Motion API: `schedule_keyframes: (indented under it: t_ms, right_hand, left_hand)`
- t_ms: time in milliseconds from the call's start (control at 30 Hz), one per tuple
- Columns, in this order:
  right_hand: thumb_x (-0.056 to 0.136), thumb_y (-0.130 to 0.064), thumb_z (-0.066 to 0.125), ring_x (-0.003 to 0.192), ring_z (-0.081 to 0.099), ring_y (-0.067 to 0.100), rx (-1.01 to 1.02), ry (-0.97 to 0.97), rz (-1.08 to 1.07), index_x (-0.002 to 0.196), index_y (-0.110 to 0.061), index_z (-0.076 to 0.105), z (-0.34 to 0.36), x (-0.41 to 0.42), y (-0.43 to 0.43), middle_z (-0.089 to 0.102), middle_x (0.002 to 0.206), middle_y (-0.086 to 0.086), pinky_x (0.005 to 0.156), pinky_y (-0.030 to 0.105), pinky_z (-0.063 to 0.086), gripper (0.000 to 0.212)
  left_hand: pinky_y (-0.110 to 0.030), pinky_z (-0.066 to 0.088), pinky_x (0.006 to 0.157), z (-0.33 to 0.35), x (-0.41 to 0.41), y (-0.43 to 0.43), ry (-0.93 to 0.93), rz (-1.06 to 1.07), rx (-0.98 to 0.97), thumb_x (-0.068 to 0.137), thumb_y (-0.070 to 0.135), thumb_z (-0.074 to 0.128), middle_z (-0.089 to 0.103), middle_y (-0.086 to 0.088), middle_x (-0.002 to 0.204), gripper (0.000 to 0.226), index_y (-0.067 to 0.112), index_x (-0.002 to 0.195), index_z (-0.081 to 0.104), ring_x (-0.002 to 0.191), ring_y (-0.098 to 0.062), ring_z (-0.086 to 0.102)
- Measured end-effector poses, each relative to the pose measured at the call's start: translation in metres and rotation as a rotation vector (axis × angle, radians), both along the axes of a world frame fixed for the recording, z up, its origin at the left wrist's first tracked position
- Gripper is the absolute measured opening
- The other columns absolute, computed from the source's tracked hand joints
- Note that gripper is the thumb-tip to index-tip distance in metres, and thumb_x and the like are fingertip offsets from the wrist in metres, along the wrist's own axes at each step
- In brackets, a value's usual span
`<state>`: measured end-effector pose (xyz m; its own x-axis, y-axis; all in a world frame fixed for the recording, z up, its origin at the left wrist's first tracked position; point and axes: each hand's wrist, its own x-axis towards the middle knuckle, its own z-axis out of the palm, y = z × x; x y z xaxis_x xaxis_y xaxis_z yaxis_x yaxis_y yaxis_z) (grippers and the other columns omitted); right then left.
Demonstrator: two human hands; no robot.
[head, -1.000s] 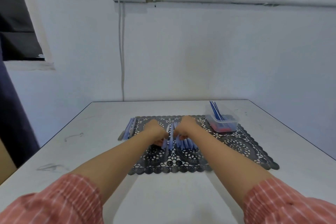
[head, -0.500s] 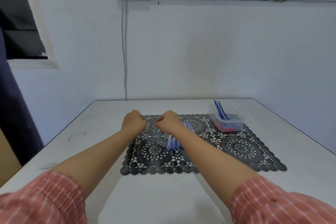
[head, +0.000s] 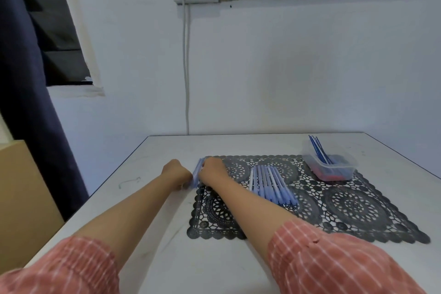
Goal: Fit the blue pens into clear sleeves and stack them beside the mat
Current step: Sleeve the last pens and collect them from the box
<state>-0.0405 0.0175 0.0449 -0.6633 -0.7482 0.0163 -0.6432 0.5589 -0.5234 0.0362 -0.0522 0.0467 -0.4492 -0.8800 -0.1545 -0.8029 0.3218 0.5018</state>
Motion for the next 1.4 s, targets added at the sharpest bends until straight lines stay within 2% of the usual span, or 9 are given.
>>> schedule_keyframes:
  t_ms: [133,300,400,467,667,833,1033,1200,1400]
  right_hand:
    - [0.088,-0.007,0.053,0.106,0.058,0.025,0.039,0.079,0.016,0.113,-0.002,0.056,-0.001,0.0,-0.002,0.06,0.116,0.012,0.081,0.029,0.047,0.026]
    - [0.086,-0.003,0.051,0.094,0.061,0.026,0.02,0.088,0.025,0.08,-0.008,0.052,0.004,-0.006,0.013,0.061,0.092,0.01,0.065,0.026,0.042,0.008]
    - [0.085,-0.005,0.054,0.077,0.054,0.022,-0.045,0.065,-0.036,0.084,-0.004,0.054,0.01,-0.021,0.026,0.059,0.094,0.012,0.061,0.024,0.045,0.002]
    - [0.084,-0.004,0.057,0.072,0.056,0.019,-0.083,0.048,-0.071,0.099,0.001,0.061,0.017,-0.034,0.036,0.062,0.096,0.011,0.058,0.023,0.051,0.016]
    - [0.076,-0.007,0.063,0.073,0.063,0.019,-0.021,0.042,-0.119,0.098,-0.001,0.069,0.035,-0.072,0.083,0.069,0.092,0.01,0.071,0.029,0.057,0.023]
    - [0.077,-0.007,0.058,0.066,0.057,0.021,0.049,0.042,-0.158,0.09,-0.001,0.067,0.034,-0.084,0.124,0.064,0.079,0.01,0.059,0.028,0.051,0.017]
    - [0.073,-0.002,0.057,0.076,0.068,0.021,0.066,0.042,-0.182,0.09,-0.002,0.069,0.025,-0.093,0.146,0.07,0.086,0.007,0.065,0.03,0.056,0.021]
    - [0.075,-0.003,0.065,0.079,0.067,0.02,0.053,0.026,-0.179,0.093,-0.003,0.069,0.01,-0.098,0.151,0.069,0.092,0.008,0.073,0.032,0.058,0.018]
    - [0.074,-0.005,0.07,0.081,0.067,0.018,0.045,0.026,-0.172,0.091,-0.003,0.073,-0.004,-0.102,0.154,0.071,0.094,0.009,0.076,0.032,0.057,0.017]
  left_hand:
    - [-0.018,0.029,0.039,-0.001,0.002,-0.004,0.016,-0.01,-0.092,0.07,-0.003,0.057,0.042,-0.005,0.059,0.025,0.011,0.061,0.038,0.049,-0.014,0.041]
    - [-0.02,0.026,0.043,-0.003,0.003,-0.005,0.154,-0.009,-0.156,0.068,0.001,0.06,0.04,-0.005,0.055,0.027,0.01,0.058,0.037,0.048,-0.016,0.04]
    - [-0.023,0.034,0.046,-0.004,0.001,-0.001,0.285,-0.003,-0.217,0.069,0.006,0.063,0.051,-0.01,0.052,0.018,0.004,0.054,0.054,0.047,-0.021,0.048]
    - [-0.024,0.031,0.046,-0.002,-0.001,0.01,0.367,-0.057,-0.225,0.071,0.004,0.059,0.046,-0.01,0.047,0.025,0.008,0.048,0.05,0.042,-0.02,0.039]
    - [-0.036,0.059,0.063,0.007,-0.019,0.05,0.394,-0.144,0.014,0.075,0.01,0.073,0.067,-0.012,0.069,0.011,0.0,0.075,0.071,0.061,-0.022,0.066]
    - [-0.036,0.059,0.063,0.009,-0.031,0.081,0.314,-0.216,0.184,0.074,0.006,0.076,0.06,-0.011,0.055,0.024,0.003,0.06,0.058,0.054,-0.023,0.063]
    - [-0.035,0.056,0.06,0.005,-0.044,0.102,0.27,-0.226,0.222,0.071,-0.004,0.073,0.044,-0.004,0.035,0.04,0.009,0.047,0.043,0.044,-0.022,0.052]
    - [-0.039,0.059,0.066,0.003,-0.045,0.111,0.278,-0.271,0.23,0.079,0.013,0.075,0.07,-0.023,0.079,0.022,-0.008,0.082,0.068,0.075,-0.031,0.07]
    - [-0.03,0.056,0.063,0.001,-0.043,0.109,0.291,-0.295,0.076,0.083,0.011,0.069,0.066,-0.011,0.067,0.012,0.001,0.077,0.072,0.057,-0.017,0.058]
